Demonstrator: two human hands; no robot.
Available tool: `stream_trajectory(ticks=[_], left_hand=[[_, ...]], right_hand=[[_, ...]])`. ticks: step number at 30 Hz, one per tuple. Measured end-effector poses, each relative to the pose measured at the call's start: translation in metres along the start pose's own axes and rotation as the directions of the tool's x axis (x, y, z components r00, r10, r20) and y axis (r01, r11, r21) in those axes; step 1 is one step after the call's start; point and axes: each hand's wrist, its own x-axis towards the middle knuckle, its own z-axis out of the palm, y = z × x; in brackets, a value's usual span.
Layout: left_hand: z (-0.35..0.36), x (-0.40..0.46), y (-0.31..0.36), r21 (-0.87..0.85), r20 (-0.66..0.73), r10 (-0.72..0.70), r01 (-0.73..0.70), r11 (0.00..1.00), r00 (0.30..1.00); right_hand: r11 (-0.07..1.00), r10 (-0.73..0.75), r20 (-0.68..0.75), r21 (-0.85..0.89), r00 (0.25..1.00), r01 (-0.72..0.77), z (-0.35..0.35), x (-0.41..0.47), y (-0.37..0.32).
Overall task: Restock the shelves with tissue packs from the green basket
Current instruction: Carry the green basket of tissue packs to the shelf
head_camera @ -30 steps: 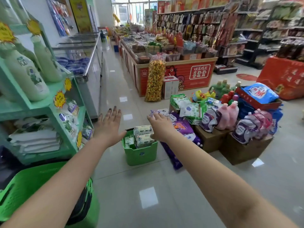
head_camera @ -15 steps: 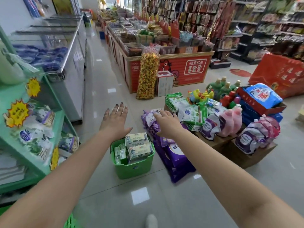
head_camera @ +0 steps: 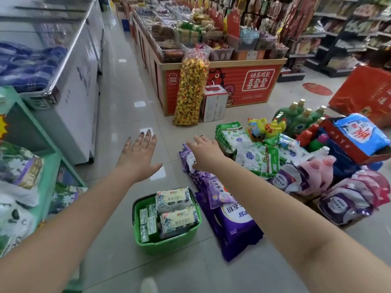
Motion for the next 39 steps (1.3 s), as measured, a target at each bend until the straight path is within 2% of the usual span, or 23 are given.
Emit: stream_trajectory(ticks=[8, 15, 19, 30, 34, 39], left_hand=[[0.023, 0.109, -0.043, -0.008, 0.067, 0.109, -0.109, 0.994, 0.992], [0.044, 0.171, -0.053, -0.027, 0.118, 0.189, -0.187, 0.982, 0.975], [0.065, 0.192, -0.054, -0.039, 0.176, 0.166, -0.162, 0.986, 0.970], [0.146, 0.249, -0.038, -0.071, 0.354, 0.004, 0.022, 0.997, 0.935], [0.203, 0.266, -0.032, -0.111, 0.413, 0.008, 0.042, 0.993, 0.911], [0.301, 0.273, -0.042, -0.079, 0.543, 0.001, 0.050, 0.996, 0.840]], right_hand=[[0.995, 0.096, 0.060, 0.029, 0.994, -0.098, 0.009, 0.102, 0.001], [0.991, 0.099, 0.106, 0.079, 0.989, -0.107, 0.025, 0.173, -0.010], [0.996, 0.064, 0.149, 0.057, 0.987, -0.073, 0.044, 0.204, 0.000], [0.985, -0.128, 0.304, 0.153, 0.944, 0.084, 0.117, 0.284, 0.022], [0.976, -0.160, 0.351, 0.196, 0.922, 0.095, 0.173, 0.310, 0.019], [0.977, -0.153, 0.450, 0.204, 0.880, 0.065, 0.262, 0.339, 0.027]])
